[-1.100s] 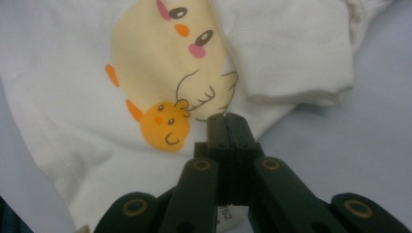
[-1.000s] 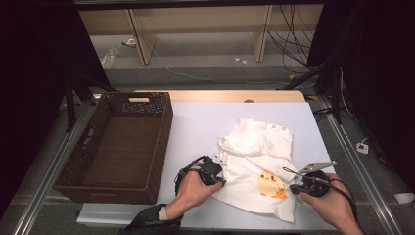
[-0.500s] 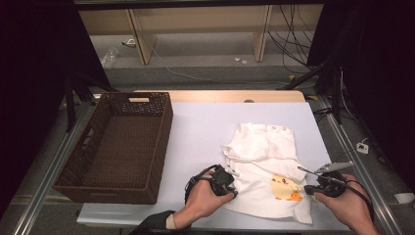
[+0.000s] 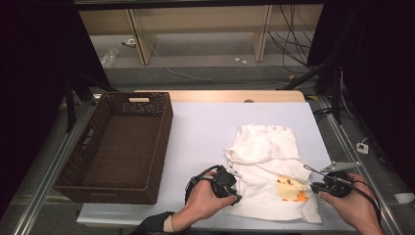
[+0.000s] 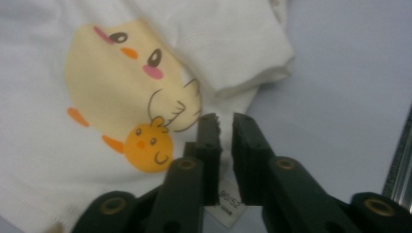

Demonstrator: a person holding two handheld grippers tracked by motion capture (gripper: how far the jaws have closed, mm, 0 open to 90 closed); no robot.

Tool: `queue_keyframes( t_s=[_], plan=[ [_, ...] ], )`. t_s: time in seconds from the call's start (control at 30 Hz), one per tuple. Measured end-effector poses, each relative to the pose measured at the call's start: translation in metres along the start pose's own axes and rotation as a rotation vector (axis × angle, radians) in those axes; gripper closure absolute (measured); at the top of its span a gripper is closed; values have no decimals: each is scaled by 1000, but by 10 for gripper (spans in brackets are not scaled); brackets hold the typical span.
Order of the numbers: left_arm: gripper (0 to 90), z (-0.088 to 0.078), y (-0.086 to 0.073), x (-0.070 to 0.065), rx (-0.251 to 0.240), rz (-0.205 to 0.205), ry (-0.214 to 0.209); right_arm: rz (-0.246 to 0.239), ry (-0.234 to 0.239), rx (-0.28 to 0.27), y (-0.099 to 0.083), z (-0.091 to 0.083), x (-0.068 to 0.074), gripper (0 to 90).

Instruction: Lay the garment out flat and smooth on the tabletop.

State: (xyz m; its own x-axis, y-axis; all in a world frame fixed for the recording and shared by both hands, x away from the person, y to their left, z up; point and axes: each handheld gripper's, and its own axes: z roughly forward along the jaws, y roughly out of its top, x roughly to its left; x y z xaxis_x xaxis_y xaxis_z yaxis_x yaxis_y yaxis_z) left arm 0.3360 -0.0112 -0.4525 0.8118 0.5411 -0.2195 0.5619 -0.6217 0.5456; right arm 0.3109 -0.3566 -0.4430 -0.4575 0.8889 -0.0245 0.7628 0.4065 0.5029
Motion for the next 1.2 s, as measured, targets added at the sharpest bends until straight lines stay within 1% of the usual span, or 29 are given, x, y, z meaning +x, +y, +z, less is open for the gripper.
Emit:
queue_keyframes(
  t_s=[0.07, 0.1, 0.13, 0.2, 0.3, 0.37, 0.4, 0.43, 0.47, 0.5, 0.53, 0.57, 0.6, 0.67, 0.73, 0.8, 0.9, 1.0, 1.03, 1.1, 1.17, 1.2],
  plan=[
    [658, -4, 1, 3, -27, -11, 18, 43, 9, -11, -4, -3, -2, 732],
    [638, -4, 1, 5, -24, -14, 22, 69, 18, -26, -8, -5, -3, 717],
    [629, -2, -1, 6, -6, -15, 23, 83, 26, -27, -11, -6, -3, 703],
    [615, 2, -4, 7, 18, -17, 16, 117, 59, -17, -18, -6, -2, 674],
    [627, 6, -8, 6, 44, -13, 9, 169, 109, 3, -29, -5, 0, 657],
    [645, 8, -10, 5, 57, -10, 7, 177, 123, 19, -35, -4, 2, 661],
    [657, 9, -10, 4, 65, -8, 5, 165, 127, 32, -37, -4, 3, 667],
    [681, 9, -11, 3, 75, -7, 2, 172, 130, 34, -38, -3, 4, 675],
    [705, 10, -11, 3, 82, -6, -1, 162, 119, 37, -38, -3, 4, 702],
    [723, 11, -12, 2, 88, 0, -2, 167, 118, 46, -37, -3, 6, 720],
    [738, 11, -12, 2, 92, 5, -1, 164, 126, 54, -37, -3, 6, 726],
    [745, 11, -12, 2, 91, 7, 3, 168, 122, 55, -36, -3, 9, 739],
    [755, 11, -12, 2, 90, 7, 5, 162, 112, 58, -36, -3, 11, 750],
    [781, 11, -13, 2, 89, 14, 13, 131, 98, 73, -35, -3, 13, 803],
    [816, 12, -13, 1, 91, 18, 18, 125, 94, 75, -35, -3, 14, 839],
    [843, 12, -13, 0, 98, 12, 8, 129, 104, 73, -34, -2, 14, 863],
    [856, 11, -13, -2, 102, 13, 1, 105, 113, 78, -35, -3, 13, 870],
    [856, 8, -13, -4, 102, 14, -9, 95, 124, 94, -34, -5, 11, 871],
    [855, 8, -13, -4, 102, 10, -15, 83, 124, 105, -35, -6, 9, 871],
    [852, 6, -14, -5, 98, 6, -21, 89, 132, 106, -34, -9, 8, 872],
    [844, 4, -15, -6, 98, 0, -31, 74, 131, 109, -34, -11, 6, 872],
    [833, 3, -16, -7, 97, -8, -37, 80, 134, 110, -33, -13, 6, 872]
  ],
)
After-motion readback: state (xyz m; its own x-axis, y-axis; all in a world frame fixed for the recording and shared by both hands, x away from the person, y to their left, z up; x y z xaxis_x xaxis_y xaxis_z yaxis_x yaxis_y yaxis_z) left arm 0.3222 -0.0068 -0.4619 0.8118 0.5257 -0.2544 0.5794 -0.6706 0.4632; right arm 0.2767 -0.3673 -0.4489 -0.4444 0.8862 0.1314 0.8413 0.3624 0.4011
